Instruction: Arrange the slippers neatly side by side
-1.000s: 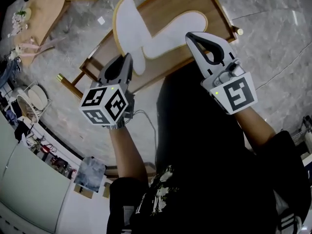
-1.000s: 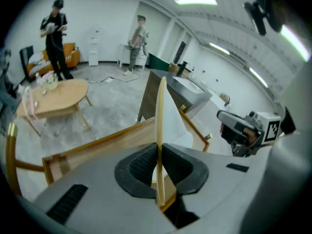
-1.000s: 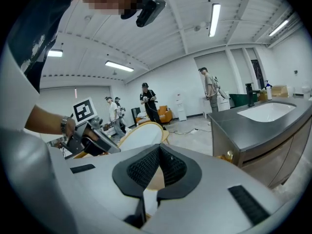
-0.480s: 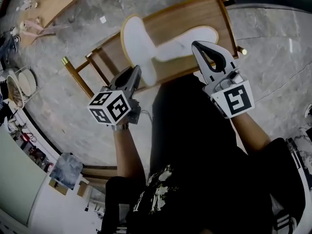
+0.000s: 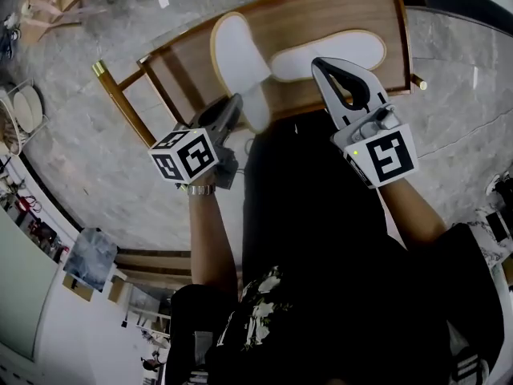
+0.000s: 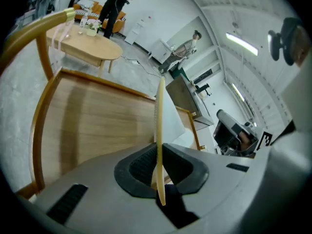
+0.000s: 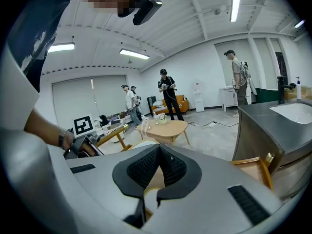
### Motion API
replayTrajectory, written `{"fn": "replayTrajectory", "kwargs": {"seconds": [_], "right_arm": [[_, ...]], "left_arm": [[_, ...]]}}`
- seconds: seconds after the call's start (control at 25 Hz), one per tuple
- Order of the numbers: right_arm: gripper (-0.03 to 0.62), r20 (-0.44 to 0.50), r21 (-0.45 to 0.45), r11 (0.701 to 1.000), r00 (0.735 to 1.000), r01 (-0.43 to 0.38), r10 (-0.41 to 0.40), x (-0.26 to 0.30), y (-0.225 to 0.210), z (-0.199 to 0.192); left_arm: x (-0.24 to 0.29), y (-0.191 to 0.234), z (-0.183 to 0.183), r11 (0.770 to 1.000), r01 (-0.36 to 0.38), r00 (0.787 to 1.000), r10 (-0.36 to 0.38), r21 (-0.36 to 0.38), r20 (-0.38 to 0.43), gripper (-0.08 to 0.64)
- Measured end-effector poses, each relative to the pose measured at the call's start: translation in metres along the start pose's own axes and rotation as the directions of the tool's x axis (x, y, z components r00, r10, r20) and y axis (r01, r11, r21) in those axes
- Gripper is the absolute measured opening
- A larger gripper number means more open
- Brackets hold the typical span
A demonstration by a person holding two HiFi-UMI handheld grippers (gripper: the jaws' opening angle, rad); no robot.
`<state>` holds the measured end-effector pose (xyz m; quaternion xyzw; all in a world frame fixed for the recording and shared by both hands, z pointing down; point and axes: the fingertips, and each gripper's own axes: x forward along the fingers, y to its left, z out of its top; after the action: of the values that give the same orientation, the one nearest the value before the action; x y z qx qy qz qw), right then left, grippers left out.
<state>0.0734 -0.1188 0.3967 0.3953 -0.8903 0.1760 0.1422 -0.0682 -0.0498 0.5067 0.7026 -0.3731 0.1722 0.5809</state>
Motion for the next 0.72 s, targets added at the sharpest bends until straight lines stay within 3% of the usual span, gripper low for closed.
{"fn": "replayTrajectory", "kwargs": {"seconds": [0.4,0.72], "right_arm": [[-0.003,-0.024,-0.061,0.998,1.0,-0.002,0.001,0.012,0.017,0.001],[-0.003,-0.018,-0.026,0.999,0.999,0.035,-0.036,0.019,0.027,0.007]], "left_arm": [[0.016,0.048,-0.013,0.998,-0.034,0.999,0.034,-0.056,0.008,0.034],[0.016,0.068,-0.016,0.982,-0.18,0.983,0.182,0.056,-0.026,0.052]]}}
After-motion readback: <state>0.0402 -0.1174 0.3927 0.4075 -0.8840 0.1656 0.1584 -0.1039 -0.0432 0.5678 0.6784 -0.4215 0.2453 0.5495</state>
